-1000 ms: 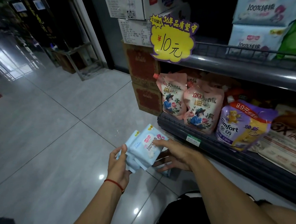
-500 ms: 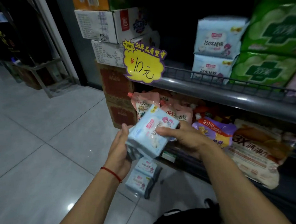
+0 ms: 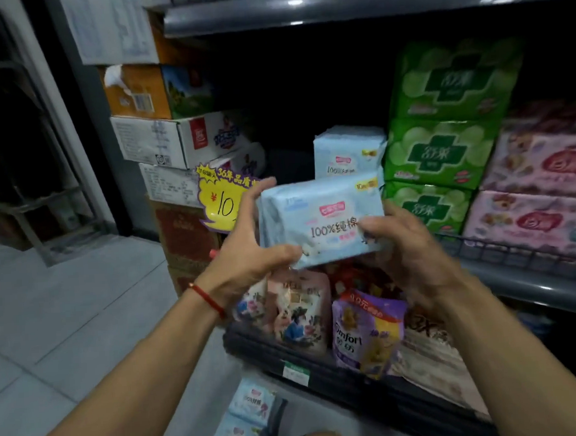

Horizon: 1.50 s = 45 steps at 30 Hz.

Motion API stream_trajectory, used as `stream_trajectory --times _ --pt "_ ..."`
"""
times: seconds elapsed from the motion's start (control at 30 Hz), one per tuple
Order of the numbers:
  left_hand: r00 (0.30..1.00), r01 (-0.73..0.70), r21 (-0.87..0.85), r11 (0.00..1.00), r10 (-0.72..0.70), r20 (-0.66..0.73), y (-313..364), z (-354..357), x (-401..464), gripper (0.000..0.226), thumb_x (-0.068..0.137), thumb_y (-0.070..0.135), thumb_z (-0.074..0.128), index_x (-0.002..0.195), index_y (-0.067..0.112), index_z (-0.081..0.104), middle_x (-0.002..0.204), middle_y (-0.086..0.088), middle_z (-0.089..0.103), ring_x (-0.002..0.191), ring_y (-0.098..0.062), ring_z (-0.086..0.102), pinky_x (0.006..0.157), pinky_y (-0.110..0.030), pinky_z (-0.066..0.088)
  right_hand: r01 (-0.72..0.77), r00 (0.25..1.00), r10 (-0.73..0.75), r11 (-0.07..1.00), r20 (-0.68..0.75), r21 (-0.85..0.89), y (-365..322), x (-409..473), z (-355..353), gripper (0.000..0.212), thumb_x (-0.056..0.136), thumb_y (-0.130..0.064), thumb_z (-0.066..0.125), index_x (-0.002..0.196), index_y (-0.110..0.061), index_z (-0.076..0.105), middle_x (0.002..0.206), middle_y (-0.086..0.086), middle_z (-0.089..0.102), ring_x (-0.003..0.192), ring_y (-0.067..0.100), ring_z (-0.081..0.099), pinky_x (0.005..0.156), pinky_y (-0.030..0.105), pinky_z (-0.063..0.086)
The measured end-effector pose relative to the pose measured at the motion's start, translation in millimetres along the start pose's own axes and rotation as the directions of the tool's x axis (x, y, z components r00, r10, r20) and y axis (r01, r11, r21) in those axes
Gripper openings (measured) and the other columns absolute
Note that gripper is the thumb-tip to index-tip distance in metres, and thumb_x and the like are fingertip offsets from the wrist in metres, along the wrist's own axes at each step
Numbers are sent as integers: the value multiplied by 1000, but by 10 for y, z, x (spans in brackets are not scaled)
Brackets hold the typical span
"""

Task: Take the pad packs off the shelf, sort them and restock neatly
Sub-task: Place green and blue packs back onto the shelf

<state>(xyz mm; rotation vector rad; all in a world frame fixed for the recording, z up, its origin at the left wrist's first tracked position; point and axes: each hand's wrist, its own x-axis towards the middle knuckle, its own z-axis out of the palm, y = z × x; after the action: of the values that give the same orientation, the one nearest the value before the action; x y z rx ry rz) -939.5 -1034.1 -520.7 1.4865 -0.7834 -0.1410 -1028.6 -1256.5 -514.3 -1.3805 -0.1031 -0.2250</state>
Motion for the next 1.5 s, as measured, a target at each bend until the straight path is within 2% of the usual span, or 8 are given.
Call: stream_trajectory --times 0.17,0.33,0.47,0.53,0.8,1.03,1.23,1.5 --pt "991 -122 -25 992 123 56 410 -72 856 101 61 14 70 153 26 30 146 -1 50 132 -16 55 104 -43 52 295 949 -312 925 -38 -238 -547 450 -89 71 68 -35 78 133 -16 56 127 2 71 116 23 69 89 40 59" --pt "990 -143 -138 980 144 -6 569 31 1560 103 58 -5 50 154 24 29 144 -7 54 127 -27 58 99 -46 55 352 910 -410 846 -65 -400 -776 844 -173 64 72 -34 84 129 -31 54 123 -8 70 114 9 68 88 35 60" --pt "997 -79 -281 956 75 -25 407 99 1957 89 49 -3 41 136 17 50 117 -17 63 101 -36 62 73 -38 53 239 903 -405 752 -146 -614 -695 1051 -228 60 84 -32 83 133 -28 49 120 -12 65 101 -4 66 82 25 60" --pt "998 -54 -293 955 56 -1 306 132 2076 73 51 -1 42 121 11 59 111 -22 61 101 -40 58 74 -39 49 138 897 -401 657 -188 -741 -605 1120 -249 57 84 -47 80 131 -33 51 122 -9 63 106 7 64 85 34 59" --pt "970 -80 -88 993 98 222 244 96 2266 56 89 17 71 138 -1 52 132 -24 64 122 -41 62 104 -49 51 49 769 -556 541 -314 -839 -556 1262 -160 54 85 -69 65 122 -30 63 102 -8 72 95 19 67 81 43 58" --pt "992 -77 -112 991 88 91 156 254 2390 50 91 24 73 133 2 58 125 -18 70 116 -36 67 101 -49 53 -156 728 -578 386 -370 -909 -678 1322 -118 51 97 -61 51 112 -13 64 90 4 68 80 25 62 66 33 47" --pt "1000 -2 -93 996 1 -1 71 415 2533 71 72 39 90 127 9 59 112 -11 76 101 -30 74 91 -50 59 -113 689 -597 472 -411 -874 -387 862 -59 44 100 -42 58 137 -19 53 125 -2 59 109 15 54 86 29 42" --pt "997 80 -25 996 -80 -4 152 386 2582 91 52 51 92 128 11 59 106 -7 78 96 -25 76 86 -46 61 -78 720 -523 593 -457 -802 237 551 -80 19 97 -31 60 116 -32 57 114 -12 52 105 9 53 79 21 37"
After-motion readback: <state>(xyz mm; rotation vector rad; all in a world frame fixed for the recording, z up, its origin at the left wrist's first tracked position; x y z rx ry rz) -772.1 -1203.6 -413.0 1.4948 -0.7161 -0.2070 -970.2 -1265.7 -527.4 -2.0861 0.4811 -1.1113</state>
